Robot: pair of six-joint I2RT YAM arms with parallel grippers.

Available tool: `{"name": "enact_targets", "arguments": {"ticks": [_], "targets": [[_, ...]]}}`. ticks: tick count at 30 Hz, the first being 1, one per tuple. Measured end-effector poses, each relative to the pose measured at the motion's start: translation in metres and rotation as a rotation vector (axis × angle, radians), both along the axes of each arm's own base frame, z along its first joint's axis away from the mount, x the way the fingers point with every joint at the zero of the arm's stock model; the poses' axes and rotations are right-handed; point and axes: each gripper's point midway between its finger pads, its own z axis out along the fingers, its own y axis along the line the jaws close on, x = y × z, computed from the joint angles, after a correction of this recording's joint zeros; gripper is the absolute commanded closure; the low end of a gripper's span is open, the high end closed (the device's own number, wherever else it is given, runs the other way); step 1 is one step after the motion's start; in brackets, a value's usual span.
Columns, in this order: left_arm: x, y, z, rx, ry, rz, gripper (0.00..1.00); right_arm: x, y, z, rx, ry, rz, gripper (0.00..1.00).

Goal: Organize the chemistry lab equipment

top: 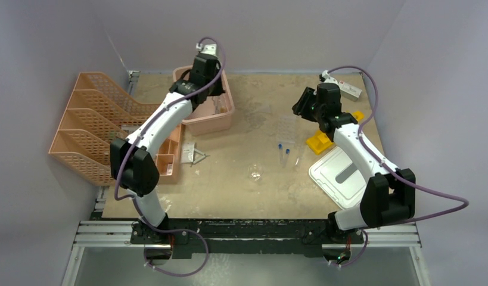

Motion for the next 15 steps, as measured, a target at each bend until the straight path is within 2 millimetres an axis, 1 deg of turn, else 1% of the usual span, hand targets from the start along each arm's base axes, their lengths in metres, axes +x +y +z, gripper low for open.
{"name": "enact_targets", "arguments": {"ticks": [2,4,5,8,11,15], "targets": [[0.013,0.025,0.000,-0.009,0.005,0.080,1.00,0.003,0.001,0.001,0.000,-0.002,0.000,0.52],[0.024,0.042,-0.002,-0.012,0.011,0.139,1.00,0.008,0.002,0.002,0.001,-0.003,0.000,0.52],[0.031,0.048,-0.004,-0.012,0.017,0.162,1.00,0.010,0.002,0.002,0.000,-0.002,0.000,0.52],[0.048,0.059,-0.017,-0.007,0.052,0.201,1.00,0.016,0.004,-0.003,-0.002,0.010,0.001,0.52],[0.063,0.066,-0.040,0.006,0.103,0.227,1.00,0.019,0.004,-0.010,-0.008,0.028,0.001,0.52],[0.068,0.073,-0.086,0.048,0.203,0.247,1.00,0.026,0.005,-0.016,-0.019,0.038,0.007,0.51]]}}
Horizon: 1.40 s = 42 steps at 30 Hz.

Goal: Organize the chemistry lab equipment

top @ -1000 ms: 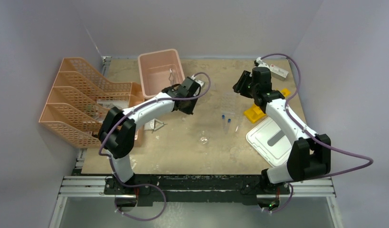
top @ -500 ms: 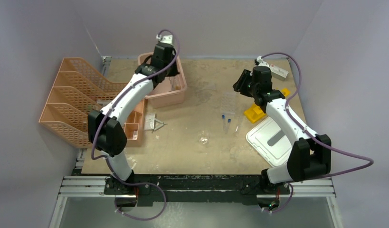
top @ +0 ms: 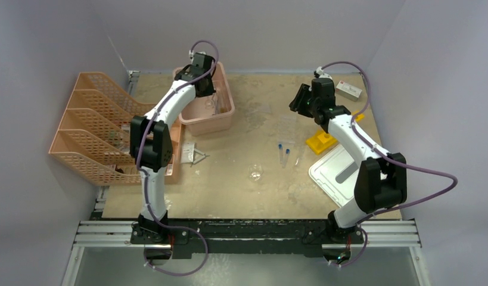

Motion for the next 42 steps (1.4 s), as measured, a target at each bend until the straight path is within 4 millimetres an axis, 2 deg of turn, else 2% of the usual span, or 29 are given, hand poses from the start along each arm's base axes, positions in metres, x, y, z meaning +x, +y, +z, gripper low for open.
{"name": "enact_targets", "arguments": {"ticks": [7,12,17,22,30,38,42], "targets": [[-0.004,0.005,-0.071,0.056,0.157,0.006,1.00,0.005,-0.001,0.002,-0.020,-0.010,0.007,0.51],[-0.002,0.007,-0.095,0.064,0.199,0.006,1.00,0.011,-0.002,0.010,-0.033,-0.032,0.009,0.51],[0.003,0.004,-0.105,0.041,0.205,-0.004,0.99,0.016,-0.003,0.011,-0.048,-0.039,0.006,0.50],[0.005,-0.001,-0.110,0.022,0.205,-0.021,0.82,0.018,-0.004,0.007,-0.059,-0.032,0.004,0.50],[0.009,-0.008,-0.109,0.001,0.190,-0.060,0.60,0.019,-0.005,0.007,-0.063,-0.033,0.003,0.50],[0.008,-0.012,-0.107,-0.013,0.192,-0.093,0.53,0.021,-0.008,0.009,-0.073,-0.039,-0.007,0.50],[0.005,-0.018,-0.097,-0.030,0.189,-0.145,0.50,0.021,-0.008,0.009,-0.073,-0.039,-0.007,0.47]]}}
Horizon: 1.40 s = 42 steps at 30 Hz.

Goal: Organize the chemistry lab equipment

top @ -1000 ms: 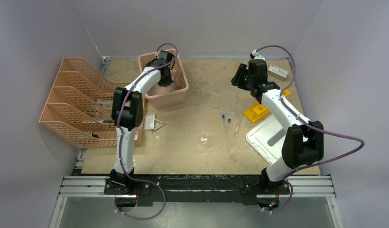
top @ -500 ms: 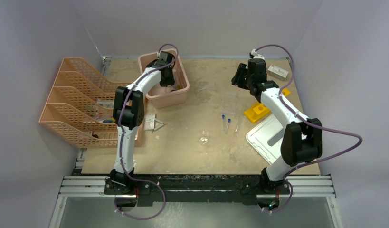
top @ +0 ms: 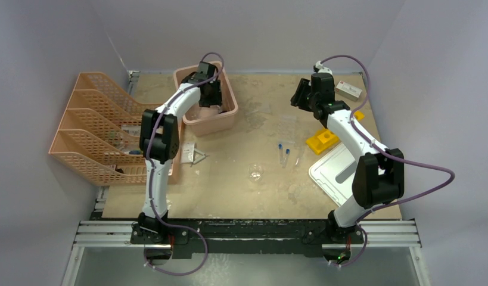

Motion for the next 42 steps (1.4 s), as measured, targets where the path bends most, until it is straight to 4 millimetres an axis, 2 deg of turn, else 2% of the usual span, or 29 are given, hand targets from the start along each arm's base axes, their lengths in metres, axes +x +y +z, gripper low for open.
{"name": "enact_targets", "arguments": {"ticks": [5,10,14,18,22,26,30,34,42], "targets": [[-0.005,-0.008,0.036,-0.031,-0.047,-0.081,0.48,-0.001,0.000,-0.002,-0.005,0.007,0.008,0.45],[-0.013,-0.009,0.101,-0.057,-0.161,-0.126,0.47,-0.007,0.001,-0.008,-0.017,0.040,0.028,0.43],[-0.026,-0.014,0.153,-0.112,-0.269,-0.167,0.47,-0.012,0.003,-0.021,-0.021,0.087,0.046,0.42],[-0.042,-0.026,0.188,-0.175,-0.350,-0.222,0.47,-0.014,0.005,-0.034,-0.030,0.129,0.070,0.42],[-0.055,-0.041,0.202,-0.220,-0.388,-0.279,0.47,-0.011,0.013,-0.039,-0.028,0.149,0.124,0.42],[-0.065,-0.055,0.203,-0.263,-0.390,-0.308,0.47,-0.002,0.029,-0.041,-0.013,0.150,0.202,0.42],[-0.072,-0.061,0.203,-0.310,-0.390,-0.301,0.47,0.019,0.053,-0.045,-0.012,0.143,0.279,0.42],[-0.073,-0.064,0.206,-0.363,-0.393,-0.262,0.47,0.042,0.073,-0.062,0.001,0.157,0.322,0.44],[-0.075,-0.067,0.211,-0.433,-0.384,-0.209,0.47,0.064,0.094,-0.091,0.057,0.195,0.372,0.50]]}}
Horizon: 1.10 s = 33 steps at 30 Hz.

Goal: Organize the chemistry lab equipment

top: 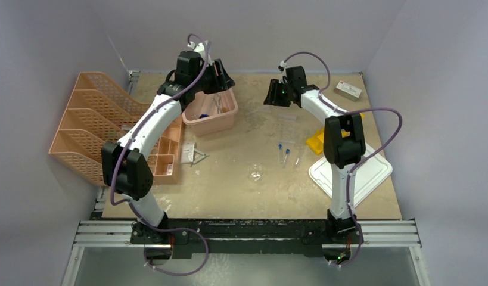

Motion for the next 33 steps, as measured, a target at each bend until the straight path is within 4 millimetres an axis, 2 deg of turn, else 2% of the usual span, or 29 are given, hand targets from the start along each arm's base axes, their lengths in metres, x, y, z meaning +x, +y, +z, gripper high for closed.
{"name": "enact_targets", "arguments": {"ticks": [8,11,13,14,16,19,22,24,26,29,33], "targets": [[-0.009,0.002,0.000,-0.038,0.015,0.021,0.47,0.002,0.017,-0.026,0.072,0.064,0.046,0.58],[-0.011,0.003,-0.006,-0.037,0.027,0.025,0.47,-0.001,0.025,-0.034,0.107,0.088,0.077,0.68],[-0.012,0.003,-0.009,-0.041,0.038,0.031,0.47,-0.003,0.030,-0.037,0.132,0.102,0.092,0.80],[-0.012,0.003,-0.009,-0.043,0.041,0.032,0.47,-0.004,0.032,-0.036,0.143,0.103,0.100,0.89],[-0.012,0.003,-0.012,-0.044,0.048,0.035,0.47,-0.003,0.036,-0.033,0.167,0.095,0.115,0.98],[-0.012,0.003,-0.015,-0.054,0.055,0.043,0.47,0.000,0.042,-0.024,0.201,0.065,0.135,1.00],[-0.013,0.003,-0.016,-0.068,0.061,0.050,0.45,-0.005,0.044,-0.015,0.222,0.049,0.149,1.00],[-0.012,0.002,-0.014,-0.087,0.061,0.058,0.44,-0.010,0.044,0.000,0.233,0.031,0.156,1.00],[-0.010,0.001,-0.010,-0.114,0.061,0.074,0.41,-0.013,0.043,0.024,0.251,-0.006,0.162,1.00],[-0.004,-0.001,-0.001,-0.167,0.051,0.105,0.40,-0.018,0.041,0.078,0.286,-0.109,0.167,1.00],[0.005,-0.009,0.015,-0.281,0.031,0.126,0.40,-0.033,0.040,0.169,0.378,-0.285,0.207,1.00]]}}
